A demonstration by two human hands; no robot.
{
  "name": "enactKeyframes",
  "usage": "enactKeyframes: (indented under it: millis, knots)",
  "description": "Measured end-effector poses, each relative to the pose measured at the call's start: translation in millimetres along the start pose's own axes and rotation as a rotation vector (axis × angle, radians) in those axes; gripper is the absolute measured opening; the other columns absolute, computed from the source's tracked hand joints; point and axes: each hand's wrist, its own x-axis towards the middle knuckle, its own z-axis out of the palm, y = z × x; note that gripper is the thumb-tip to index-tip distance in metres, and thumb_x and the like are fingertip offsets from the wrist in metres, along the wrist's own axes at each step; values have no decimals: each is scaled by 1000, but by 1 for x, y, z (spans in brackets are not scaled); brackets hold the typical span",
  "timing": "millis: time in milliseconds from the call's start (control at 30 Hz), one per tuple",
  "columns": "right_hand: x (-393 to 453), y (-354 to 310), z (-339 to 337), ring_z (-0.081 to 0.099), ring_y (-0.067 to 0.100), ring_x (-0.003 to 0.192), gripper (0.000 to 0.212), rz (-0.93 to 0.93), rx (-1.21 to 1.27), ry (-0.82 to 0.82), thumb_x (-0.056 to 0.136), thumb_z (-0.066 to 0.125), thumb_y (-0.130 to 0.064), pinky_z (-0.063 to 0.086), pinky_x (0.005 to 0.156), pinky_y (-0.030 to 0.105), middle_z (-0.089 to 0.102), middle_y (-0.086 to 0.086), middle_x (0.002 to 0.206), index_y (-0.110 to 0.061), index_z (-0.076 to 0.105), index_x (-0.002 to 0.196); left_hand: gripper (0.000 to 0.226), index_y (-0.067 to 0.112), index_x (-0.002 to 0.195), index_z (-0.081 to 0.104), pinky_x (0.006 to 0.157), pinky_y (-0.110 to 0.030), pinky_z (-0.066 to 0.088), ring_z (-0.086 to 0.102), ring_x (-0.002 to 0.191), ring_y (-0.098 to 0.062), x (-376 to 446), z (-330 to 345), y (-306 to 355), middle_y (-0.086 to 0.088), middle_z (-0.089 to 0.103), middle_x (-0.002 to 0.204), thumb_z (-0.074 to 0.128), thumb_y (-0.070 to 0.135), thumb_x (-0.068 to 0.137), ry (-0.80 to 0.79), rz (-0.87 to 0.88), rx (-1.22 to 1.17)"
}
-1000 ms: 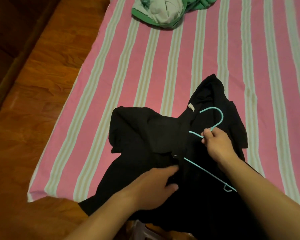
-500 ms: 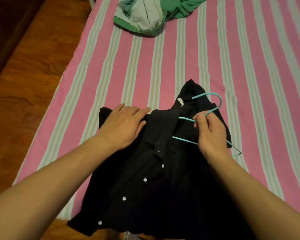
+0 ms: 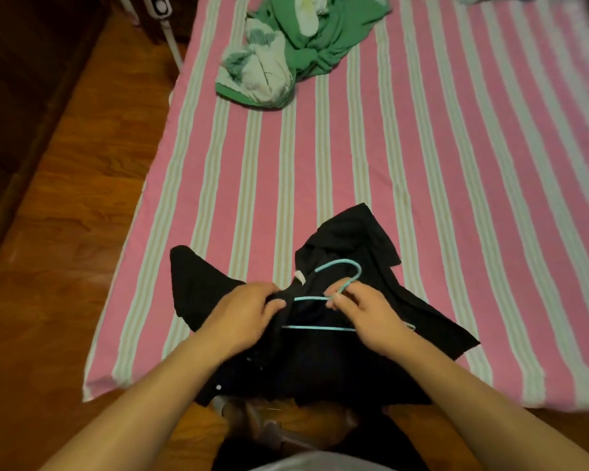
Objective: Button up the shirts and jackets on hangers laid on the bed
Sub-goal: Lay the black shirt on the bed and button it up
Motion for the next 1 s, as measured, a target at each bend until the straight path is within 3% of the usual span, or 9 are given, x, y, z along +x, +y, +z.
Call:
enactKeyframes:
  millis: [100,300,433,533,667,733,833,933,1000]
  knots:
    - [-3,17,-31,63,-2,108,37,123,-323,-389,100,52,-2,43,92,10,69,-10,118,-25,67,124,25,31,107,68,80,-28,49,58,90,-9,-31,1,-20,14,63,95,48,44,101,-16,164,175]
    - [69,11,-61,56,20,126,39,163,-721,-341,101,55,-13,41,108,31,59,0,139,-17,56,140,31,35,108,75,61,-23,41,55,76,-5,-81,-9,-48,18,61,86,49,48,96,-13,276,337]
    - [150,1,-6,49,28,135,46,57,-860,-397,102,53,-22,39,114,41,52,6,149,-17,47,147,43,37,111,74,61,-25,37,53,76,-6,-89,-2,-60,18,59,86,35,52,101,19,268,333]
    - [205,10,51,38,34,143,56,16,-949,-404,105,45,-39,33,118,47,40,9,158,-21,32,156,27,40,111,73,63,-23,36,50,76,-4,-96,4,-67,19,57,86,50,45,99,19,270,345]
    - [247,46,93,23,32,152,71,274,-961,-518,104,24,-61,17,124,48,22,7,166,-16,24,159,30,40,116,71,65,-21,32,46,77,-1,-108,-1,-79,20,55,87,52,45,95,-20,230,304]
    - [241,55,92,38,33,143,75,374,-912,-587,102,33,-62,28,120,47,38,11,158,-6,41,150,33,37,116,72,66,-22,33,49,78,-4,-108,-6,-87,18,56,88,46,46,99,-12,229,288]
    - [221,50,65,59,32,117,54,284,-754,-540,97,61,-48,46,102,40,63,9,129,-2,62,125,39,34,115,73,67,-24,37,52,80,-7,-105,-13,-93,16,57,89,39,49,102,18,230,260]
    - [179,24,3,59,26,90,29,137,-542,-240,96,66,-35,44,70,32,62,3,92,-6,63,97,46,33,116,72,71,-26,47,55,85,-4,-101,-28,-78,20,59,93,38,57,99,56,176,167]
    - [136,5,-52,55,23,84,22,104,-425,-2,98,63,-30,39,66,30,58,1,88,-9,60,92,54,35,119,68,78,-25,49,54,93,1,-91,-46,-59,25,58,97,32,69,97,91,139,102]
